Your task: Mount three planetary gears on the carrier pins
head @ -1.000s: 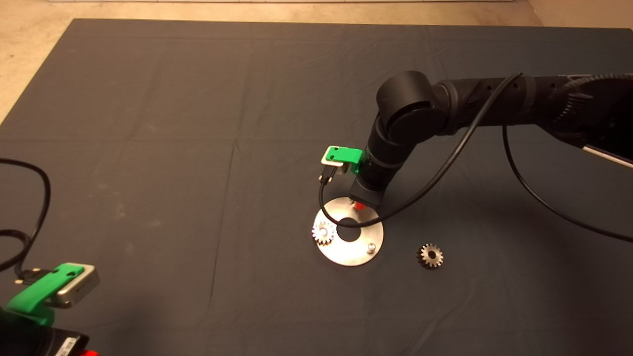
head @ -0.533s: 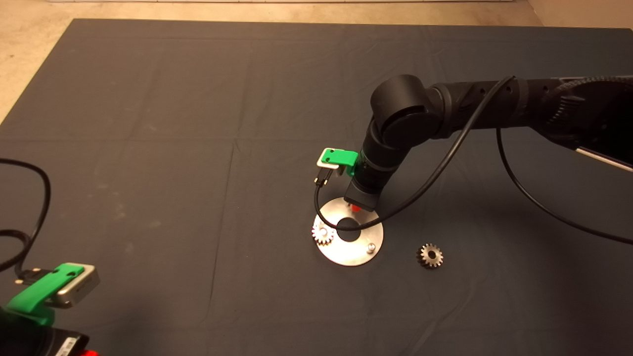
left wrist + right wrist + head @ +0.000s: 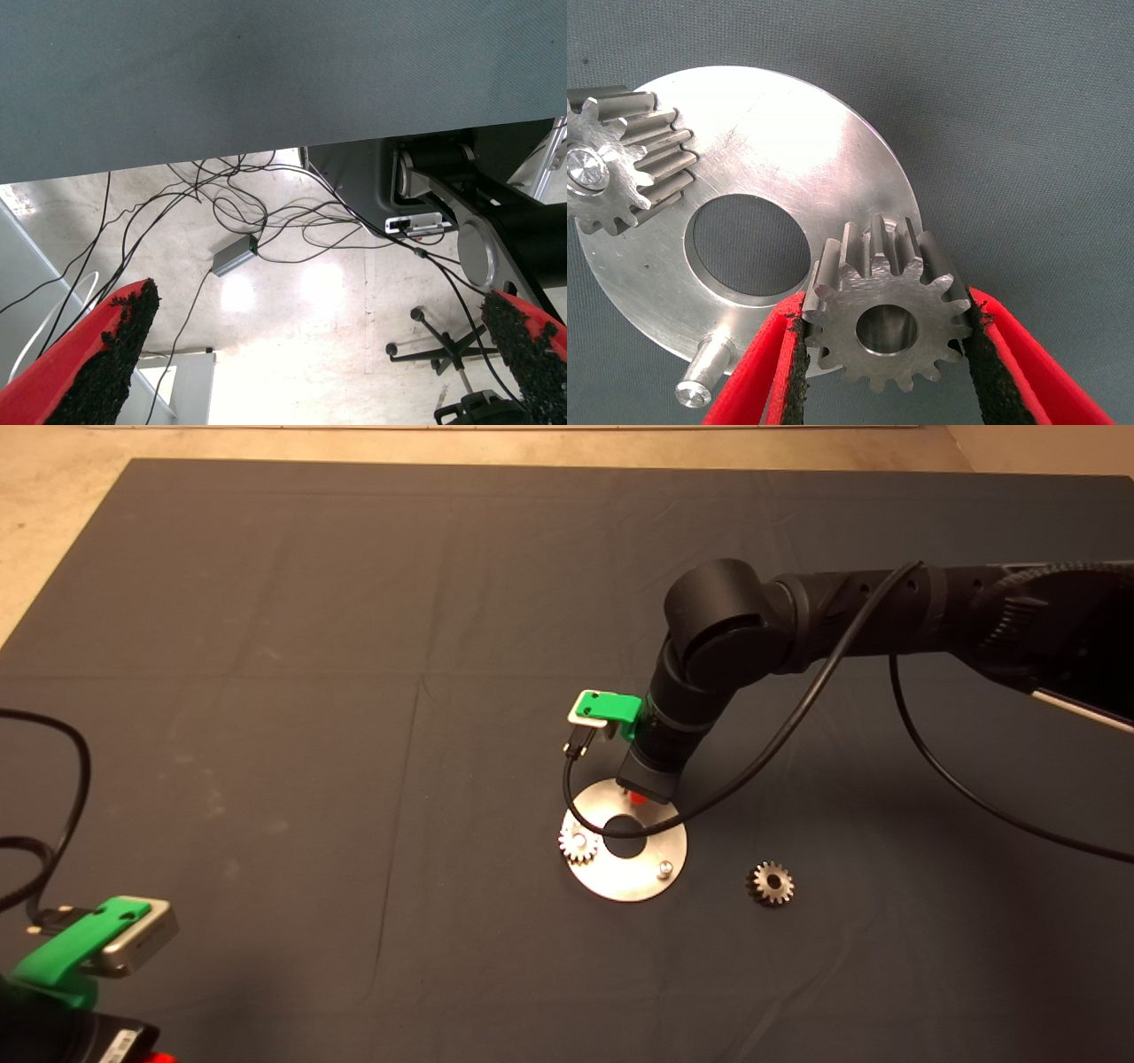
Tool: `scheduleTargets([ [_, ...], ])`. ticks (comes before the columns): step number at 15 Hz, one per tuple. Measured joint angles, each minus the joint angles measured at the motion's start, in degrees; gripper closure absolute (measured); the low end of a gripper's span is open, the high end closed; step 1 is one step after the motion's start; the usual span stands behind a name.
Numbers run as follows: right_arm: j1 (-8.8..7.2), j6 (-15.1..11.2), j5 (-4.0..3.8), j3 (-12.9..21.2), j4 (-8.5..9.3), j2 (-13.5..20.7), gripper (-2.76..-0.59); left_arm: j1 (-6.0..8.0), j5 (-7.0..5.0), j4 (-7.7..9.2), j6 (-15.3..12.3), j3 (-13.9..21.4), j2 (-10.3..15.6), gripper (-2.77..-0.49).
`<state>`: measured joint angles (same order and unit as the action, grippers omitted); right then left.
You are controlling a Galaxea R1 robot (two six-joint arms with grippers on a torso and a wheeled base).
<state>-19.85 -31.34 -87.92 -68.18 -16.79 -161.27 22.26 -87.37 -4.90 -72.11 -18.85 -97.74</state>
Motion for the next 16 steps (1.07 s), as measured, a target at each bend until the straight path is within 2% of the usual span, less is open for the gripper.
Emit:
scheduleTargets([
  [9, 0.01, 0.0, 0.24, 0.0, 0.01, 0.5, -1.1, 0.0, 0.0, 0.02, 0.0, 0.0, 0.0, -2.62],
  [11, 0.01, 0.0, 0.52, 0.0, 0.01, 0.6, -1.1, 0.0, -0.02, 0.01, 0.0, 0.0, 0.0, -2.62],
  [16, 0.01, 0.0, 0.52, 0.0, 0.01, 0.6, -1.1, 0.0, -0.01, 0.01, 0.0, 0.0, 0.0, -2.62],
])
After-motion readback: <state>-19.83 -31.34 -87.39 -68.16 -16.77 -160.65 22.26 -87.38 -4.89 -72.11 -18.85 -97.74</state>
